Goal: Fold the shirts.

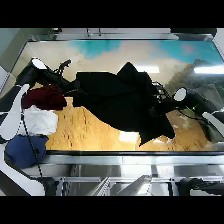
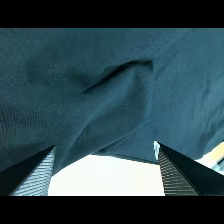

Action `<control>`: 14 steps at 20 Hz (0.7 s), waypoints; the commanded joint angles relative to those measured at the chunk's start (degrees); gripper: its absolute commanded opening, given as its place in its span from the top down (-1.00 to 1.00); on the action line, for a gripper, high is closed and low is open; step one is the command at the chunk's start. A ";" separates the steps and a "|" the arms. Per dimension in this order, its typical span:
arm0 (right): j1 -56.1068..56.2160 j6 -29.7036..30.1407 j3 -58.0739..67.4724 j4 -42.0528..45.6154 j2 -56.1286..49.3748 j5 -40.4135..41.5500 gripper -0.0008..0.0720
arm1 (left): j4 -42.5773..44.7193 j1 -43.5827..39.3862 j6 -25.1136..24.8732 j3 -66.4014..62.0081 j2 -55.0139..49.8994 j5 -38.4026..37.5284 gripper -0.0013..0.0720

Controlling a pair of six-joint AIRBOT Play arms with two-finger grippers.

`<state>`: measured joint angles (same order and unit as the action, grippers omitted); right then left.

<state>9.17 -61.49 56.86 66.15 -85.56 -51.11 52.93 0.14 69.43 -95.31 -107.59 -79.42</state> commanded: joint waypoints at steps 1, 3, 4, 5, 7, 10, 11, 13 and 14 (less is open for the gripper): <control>0.61 -6.29 0.04 5.51 0.07 1.84 0.93 | -0.09 0.11 0.04 -0.07 0.02 -0.13 -0.94; 0.55 -6.71 0.39 5.73 0.07 1.81 0.94 | -0.09 0.11 0.04 -0.07 0.04 -0.13 -0.94; 0.42 -8.07 1.05 6.34 0.26 1.81 0.94 | -0.09 0.11 0.04 -0.07 0.04 -0.15 -0.94; -0.07 -9.38 2.03 7.06 0.94 1.68 0.94 | -0.07 0.11 0.04 -0.07 0.02 -0.13 -0.94; -3.04 -11.82 4.83 7.39 3.98 1.62 0.94 | 0.02 0.17 0.04 -0.07 0.04 -0.11 -0.94; -13.25 -19.54 8.48 7.08 9.51 1.99 0.94 | 0.04 1.09 0.07 -0.07 0.02 -0.57 -0.94; -17.33 -20.92 8.76 6.67 10.82 2.80 0.94 | 0.07 1.42 0.07 -0.07 0.04 -0.76 -0.94; -25.57 -21.35 8.74 3.85 11.67 1.57 0.94 | 0.22 2.19 0.07 -0.07 0.02 -1.14 -0.94; -28.48 -19.15 8.66 1.22 11.47 -0.72 0.94 | 0.28 2.27 0.07 -0.02 0.02 -1.16 -0.94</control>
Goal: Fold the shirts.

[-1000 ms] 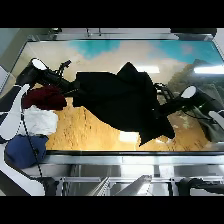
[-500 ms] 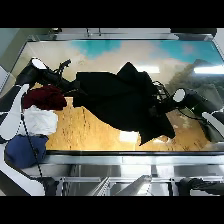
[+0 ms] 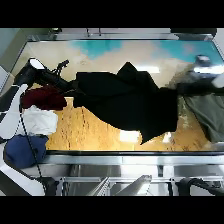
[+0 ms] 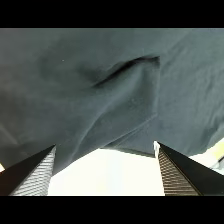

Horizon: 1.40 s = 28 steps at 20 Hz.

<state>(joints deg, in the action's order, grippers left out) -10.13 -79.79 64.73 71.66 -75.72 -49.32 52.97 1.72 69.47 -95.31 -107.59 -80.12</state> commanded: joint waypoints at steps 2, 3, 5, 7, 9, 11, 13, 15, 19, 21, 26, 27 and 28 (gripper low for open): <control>-12.26 5.73 0.17 -9.68 1.14 -6.58 0.94 | 2.56 0.42 0.11 0.50 -0.02 0.28 -0.94; -12.61 6.84 -0.24 -10.78 0.98 -7.04 0.94 | 2.99 -0.11 0.11 1.75 -0.02 1.40 -0.94; -12.50 7.04 -0.50 -11.26 0.59 -7.13 0.94 | 3.15 -1.38 0.09 5.99 -0.02 4.02 -0.94; -12.50 8.31 -0.50 -13.29 0.48 -7.10 0.94 | 3.13 -1.79 0.07 9.49 -0.02 6.38 -0.94; -12.50 9.60 -0.50 -15.67 0.46 -7.10 0.94 | 2.99 -1.97 0.02 12.17 -0.02 8.07 -0.94; -12.50 10.91 -0.50 -18.43 0.46 -7.10 0.94 | 2.32 -3.08 -0.02 13.03 -0.02 9.29 -0.86; -12.50 11.52 -0.48 -21.55 0.48 -7.37 0.94 | -2.14 -4.74 -2.69 11.54 0.02 9.99 0.99; -12.50 16.33 -0.48 -26.86 0.50 -9.77 0.94 | -9.33 -6.34 -5.51 7.13 0.07 8.83 0.93; -12.81 26.27 0.44 -42.82 5.42 -16.33 0.94 | -23.43 -7.17 -7.65 -6.01 4.11 -2.19 0.93; -14.12 29.46 3.34 -47.36 11.63 -16.92 0.94 | -29.14 -6.23 -7.52 -12.41 9.79 -7.85 0.93; -22.34 30.58 14.60 -55.28 31.91 -9.05 0.93 | -55.39 2.34 -8.41 -23.56 27.17 -8.98 0.92; -23.87 30.58 16.24 -55.17 36.30 -6.25 0.93 | -60.41 4.90 -9.46 -24.20 30.86 -7.63 0.92; -25.24 30.64 17.22 -54.97 40.37 -3.37 0.93 | -62.45 7.82 -9.44 -24.13 34.36 -5.99 0.92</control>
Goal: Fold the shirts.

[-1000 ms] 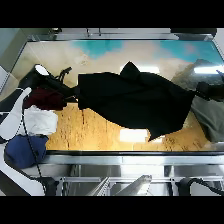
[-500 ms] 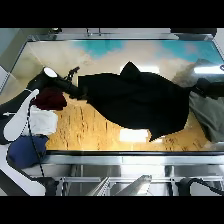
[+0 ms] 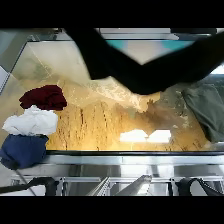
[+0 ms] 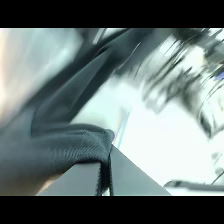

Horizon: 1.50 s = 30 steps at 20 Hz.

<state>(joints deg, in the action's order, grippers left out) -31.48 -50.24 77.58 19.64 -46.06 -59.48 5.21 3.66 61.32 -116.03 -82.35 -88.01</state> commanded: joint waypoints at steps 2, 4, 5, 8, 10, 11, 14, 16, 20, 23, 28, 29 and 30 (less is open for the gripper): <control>-5.81 2.54 4.70 -2.75 17.05 12.48 0.93 | -13.57 11.54 -1.29 -0.24 15.41 4.90 0.92; -6.32 4.66 4.70 -2.89 19.50 14.73 0.93 | -9.03 16.44 -0.44 6.19 20.11 6.16 0.92; -6.25 4.59 4.70 -3.06 18.91 14.16 0.93 | -7.15 17.42 -0.20 10.19 21.44 6.16 0.92; -6.19 2.89 4.66 -4.85 11.02 7.04 0.93 | -2.45 14.95 -0.20 22.40 20.26 6.12 0.92; -5.07 2.89 4.50 -7.91 1.64 0.15 0.93 | 2.10 11.21 0.26 29.00 15.80 6.10 0.92; -2.58 2.89 4.48 -7.67 -4.20 -1.90 0.93 | 4.63 9.29 0.31 31.74 12.41 6.19 0.92; 7.23 2.89 4.48 -1.73 -23.41 -2.84 0.93 | 12.85 4.57 0.22 37.75 -0.17 8.59 0.93; 12.35 2.89 4.50 0.94 -36.96 0.72 0.89 | 19.82 3.26 0.00 38.66 -9.44 11.08 0.13; 12.90 1.66 5.05 -9.86 -54.82 0.39 -0.96 | 24.28 6.67 0.96 27.96 -24.24 4.83 -0.99; 10.29 4.37 5.05 -12.79 -55.60 -5.86 -0.92 | 30.05 10.54 7.10 18.29 -27.34 0.00 -0.99; 4.96 1.44 4.85 -11.82 -50.71 -19.02 0.94 | 41.44 7.45 11.10 17.42 -25.70 -4.96 -0.94; 4.13 -0.81 4.42 -9.14 -49.48 -21.07 0.93 | 41.94 5.60 9.99 19.43 -24.96 -4.70 -0.94; 3.58 -3.32 3.37 -4.96 -48.09 -22.40 0.93 | 41.97 3.56 9.16 22.03 -24.00 -4.59 -0.94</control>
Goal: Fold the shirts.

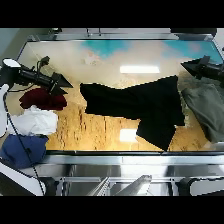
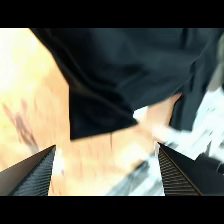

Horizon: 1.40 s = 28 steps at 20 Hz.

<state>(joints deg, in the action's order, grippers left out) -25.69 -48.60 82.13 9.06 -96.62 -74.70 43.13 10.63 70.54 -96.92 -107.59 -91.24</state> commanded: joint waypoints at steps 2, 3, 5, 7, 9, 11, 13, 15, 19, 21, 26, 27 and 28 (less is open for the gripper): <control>-2.80 -8.68 -6.34 15.34 6.67 -7.82 0.93 | 4.02 -7.30 -0.72 7.54 3.34 0.74 -0.94; -2.93 -8.87 -10.16 18.29 9.09 -7.76 0.94 | 4.61 -9.38 -0.83 9.11 4.22 2.82 -0.94; -4.00 -8.90 -19.74 21.05 14.49 -6.43 0.94 | 7.30 -13.22 -0.48 9.44 4.57 5.14 -0.94; -5.99 -8.87 -28.79 21.20 19.26 -3.43 0.94 | 8.44 -17.38 0.68 9.46 4.55 8.68 -0.93; -7.52 -8.17 -36.04 21.18 23.26 -2.21 0.93 | 9.49 -20.44 1.79 9.07 3.78 11.15 -0.94; -7.52 -7.10 -40.19 21.22 26.18 -2.23 0.93 | 13.25 -22.58 4.90 6.84 1.73 12.41 -0.94; -7.54 -7.19 -42.29 22.29 28.46 -2.23 0.93 | 17.33 -24.04 7.19 3.82 -0.83 11.26 -0.94; -7.56 -9.38 -42.56 26.34 30.16 -2.23 0.93 | 21.31 -25.03 8.04 0.57 -3.32 7.54 -0.92; -8.66 -14.36 -42.56 32.52 33.59 -1.51 0.93 | 23.28 -24.61 7.69 -3.30 -4.24 4.46 0.94; -9.88 -18.01 -42.60 37.97 34.84 0.44 0.93 | 23.28 -23.52 7.45 -5.77 -3.63 2.60 0.94; -9.94 -20.28 -48.09 43.87 32.59 6.38 -0.33 | 23.08 -17.18 7.30 -5.99 0.04 -1.29 0.93; -9.68 -18.34 -49.37 42.66 31.67 8.11 -0.33 | 22.77 -15.91 6.47 -5.86 0.13 -2.25 0.93; -9.31 -16.48 -50.34 41.48 30.67 10.03 -0.33 | 22.67 -14.64 6.40 -5.16 0.31 -2.25 0.93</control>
<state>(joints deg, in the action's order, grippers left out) -35.46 -67.88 34.79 50.52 -64.12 -69.58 66.00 -7.22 77.73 -102.39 -108.12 -90.98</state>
